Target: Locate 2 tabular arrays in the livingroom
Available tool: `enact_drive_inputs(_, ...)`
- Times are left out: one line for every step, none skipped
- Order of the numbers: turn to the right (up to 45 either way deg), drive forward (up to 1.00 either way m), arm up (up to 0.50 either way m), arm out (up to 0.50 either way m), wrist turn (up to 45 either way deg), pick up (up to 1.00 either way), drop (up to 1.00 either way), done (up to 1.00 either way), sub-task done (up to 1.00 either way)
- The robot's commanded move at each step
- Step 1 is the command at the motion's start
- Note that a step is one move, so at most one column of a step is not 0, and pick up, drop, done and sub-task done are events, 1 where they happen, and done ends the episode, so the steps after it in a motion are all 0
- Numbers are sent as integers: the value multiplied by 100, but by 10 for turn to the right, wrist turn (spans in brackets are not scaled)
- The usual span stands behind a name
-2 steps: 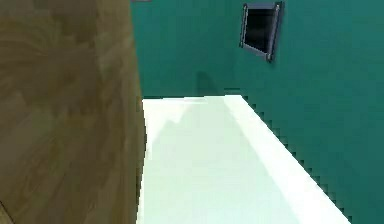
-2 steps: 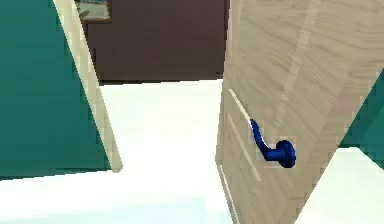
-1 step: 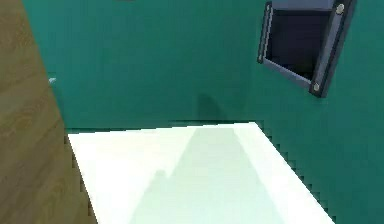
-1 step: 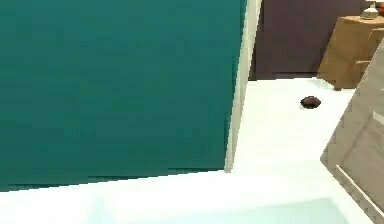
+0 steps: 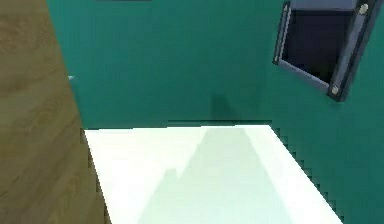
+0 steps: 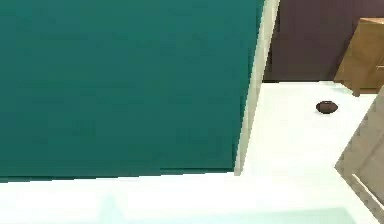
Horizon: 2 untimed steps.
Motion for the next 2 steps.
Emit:
enact_drive_inputs(0,95,0,0,0,0,0,0,0)
enact_drive_inputs(-450,0,0,0,0,0,0,0,0)
